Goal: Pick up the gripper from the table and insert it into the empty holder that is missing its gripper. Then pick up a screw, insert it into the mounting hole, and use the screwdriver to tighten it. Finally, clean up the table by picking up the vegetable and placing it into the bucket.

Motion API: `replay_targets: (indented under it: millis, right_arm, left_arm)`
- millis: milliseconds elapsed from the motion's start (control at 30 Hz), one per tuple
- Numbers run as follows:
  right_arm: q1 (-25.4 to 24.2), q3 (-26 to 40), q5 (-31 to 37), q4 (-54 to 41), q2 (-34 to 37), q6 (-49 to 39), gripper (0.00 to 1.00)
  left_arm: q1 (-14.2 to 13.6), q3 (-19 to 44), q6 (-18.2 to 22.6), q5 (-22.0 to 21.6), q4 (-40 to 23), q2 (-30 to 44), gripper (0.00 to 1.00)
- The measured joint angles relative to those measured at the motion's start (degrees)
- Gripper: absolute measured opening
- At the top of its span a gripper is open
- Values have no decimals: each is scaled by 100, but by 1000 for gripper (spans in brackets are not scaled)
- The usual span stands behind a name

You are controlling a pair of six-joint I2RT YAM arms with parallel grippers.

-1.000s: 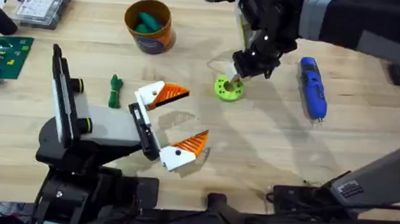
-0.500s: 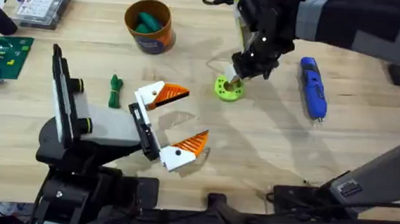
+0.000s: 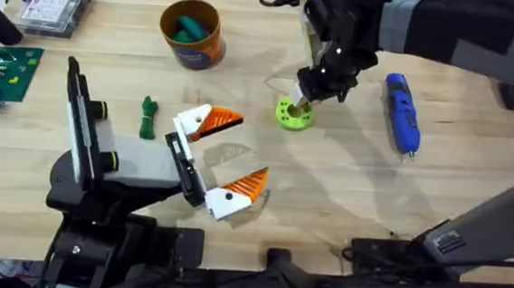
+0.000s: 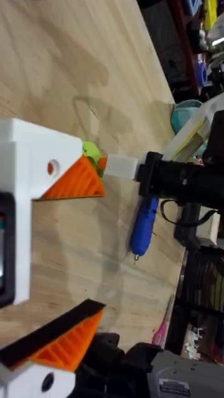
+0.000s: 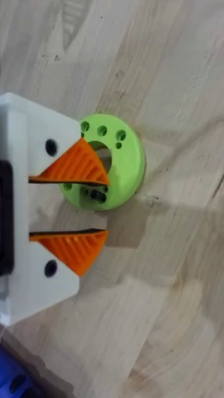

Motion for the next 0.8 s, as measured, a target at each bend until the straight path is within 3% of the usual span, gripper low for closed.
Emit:
replay_targets:
  millis: [467,633,800]
  right_arm:
    - [0,0,-2,0,0,2,240]
    - [0,0,-20,0,0,19,107]
    - [11,0,-22,0,0,20,90]
  left_arm:
    - [0,0,0,0,0,0,986]
    - [0,0,0,0,0,0,986]
    - [0,0,0,0,0,0,986]
